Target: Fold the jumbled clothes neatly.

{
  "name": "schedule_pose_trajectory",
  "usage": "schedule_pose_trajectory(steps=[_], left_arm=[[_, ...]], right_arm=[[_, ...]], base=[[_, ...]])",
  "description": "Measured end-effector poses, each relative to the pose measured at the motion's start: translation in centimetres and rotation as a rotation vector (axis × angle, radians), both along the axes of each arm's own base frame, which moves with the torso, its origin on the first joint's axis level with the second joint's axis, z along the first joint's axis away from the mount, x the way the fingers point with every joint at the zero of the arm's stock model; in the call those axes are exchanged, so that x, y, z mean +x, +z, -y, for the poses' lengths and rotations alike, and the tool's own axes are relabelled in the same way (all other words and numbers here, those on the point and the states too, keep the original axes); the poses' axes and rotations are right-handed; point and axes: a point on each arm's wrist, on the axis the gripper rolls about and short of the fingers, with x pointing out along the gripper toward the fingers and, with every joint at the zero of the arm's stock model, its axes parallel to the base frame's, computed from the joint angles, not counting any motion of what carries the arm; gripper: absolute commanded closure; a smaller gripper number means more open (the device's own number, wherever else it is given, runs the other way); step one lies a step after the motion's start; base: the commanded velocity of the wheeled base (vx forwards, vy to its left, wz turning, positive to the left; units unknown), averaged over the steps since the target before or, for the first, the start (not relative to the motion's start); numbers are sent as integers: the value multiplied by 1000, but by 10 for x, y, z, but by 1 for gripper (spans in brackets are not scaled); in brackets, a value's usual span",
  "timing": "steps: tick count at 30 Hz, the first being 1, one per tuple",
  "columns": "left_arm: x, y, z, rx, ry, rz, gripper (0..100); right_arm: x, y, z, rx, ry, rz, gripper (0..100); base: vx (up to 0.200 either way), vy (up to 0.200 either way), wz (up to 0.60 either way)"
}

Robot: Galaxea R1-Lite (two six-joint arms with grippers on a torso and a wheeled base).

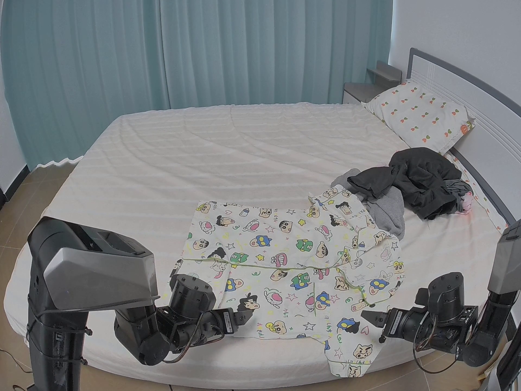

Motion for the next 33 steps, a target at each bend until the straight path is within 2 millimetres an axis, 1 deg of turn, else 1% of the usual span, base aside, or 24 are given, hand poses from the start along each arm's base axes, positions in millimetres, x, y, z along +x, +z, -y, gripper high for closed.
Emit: schedule_pose_trajectory(steps=[4, 9, 17, 24, 27, 33], left_arm=[[-1, -3, -3, 79, 91, 33, 0], [-4, -8, -7, 132, 150, 38, 0], [-10, -11, -9, 50, 173, -24, 0], [-7, 5, -8, -52, 241, 21, 0], [-6, 14, -11, -85, 269, 43, 0], [-3, 25, -22, -111, 349, 75, 0]], right_arm=[[0, 0, 0, -1, 0, 0, 0], [0, 0, 0, -1, 0, -1, 0], [0, 0, 0, -1, -1, -1, 0], [0, 0, 0, -2, -2, -3, 0], [0, 0, 0, -2, -2, -3, 0], [0, -1, 0, -2, -1, -3, 0]], base=[[0, 0, 0], [0, 0, 0], [0, 0, 0], [0, 0, 0], [0, 0, 0], [0, 0, 0]])
